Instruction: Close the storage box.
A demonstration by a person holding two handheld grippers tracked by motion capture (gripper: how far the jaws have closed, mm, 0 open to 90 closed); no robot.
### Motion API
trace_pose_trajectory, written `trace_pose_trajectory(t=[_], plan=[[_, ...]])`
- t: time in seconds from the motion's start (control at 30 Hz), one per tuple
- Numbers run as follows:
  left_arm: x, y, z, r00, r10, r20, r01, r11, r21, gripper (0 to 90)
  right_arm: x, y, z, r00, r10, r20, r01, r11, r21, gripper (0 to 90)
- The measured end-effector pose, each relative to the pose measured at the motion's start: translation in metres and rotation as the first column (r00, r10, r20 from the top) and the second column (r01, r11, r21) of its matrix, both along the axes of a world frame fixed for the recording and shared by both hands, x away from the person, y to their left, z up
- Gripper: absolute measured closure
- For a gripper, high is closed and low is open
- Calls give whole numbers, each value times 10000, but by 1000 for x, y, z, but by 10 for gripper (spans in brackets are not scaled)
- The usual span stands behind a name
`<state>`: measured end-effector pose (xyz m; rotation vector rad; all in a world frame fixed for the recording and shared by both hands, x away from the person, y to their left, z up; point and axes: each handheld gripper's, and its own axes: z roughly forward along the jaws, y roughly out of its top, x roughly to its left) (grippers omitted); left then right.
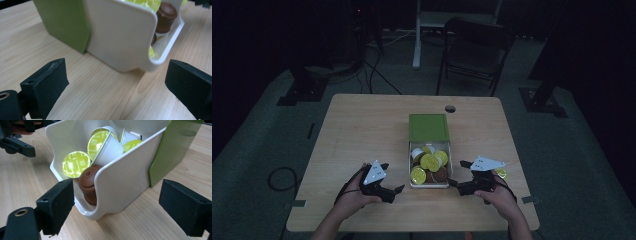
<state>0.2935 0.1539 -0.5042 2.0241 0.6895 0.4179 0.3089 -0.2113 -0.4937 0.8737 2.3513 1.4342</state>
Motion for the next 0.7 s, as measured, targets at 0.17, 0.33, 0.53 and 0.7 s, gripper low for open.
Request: trace_pose_trajectory(t=[0.17, 0.33, 0.53, 0.7], plan=[[5, -9, 3, 9999, -110, 124, 113, 9997, -208, 45, 2, 0, 0, 10000, 34, -16, -34, 10000, 89, 126], [11, -12, 5, 9994, 111, 335, -98, 9992, -386, 45, 5, -1, -2, 10000, -53, -20, 53, 9999, 161, 127], [16, -13, 7, 9989, 206, 432, -186, 9988, -464, 45, 9, -2, -4, 9999, -150, -59, 151, 9998, 92, 127], [18, -19, 7, 9990, 24, 455, -8, 9993, -364, 45, 11, -2, -7, 9997, -256, -35, 256, 9997, -35, 128]])
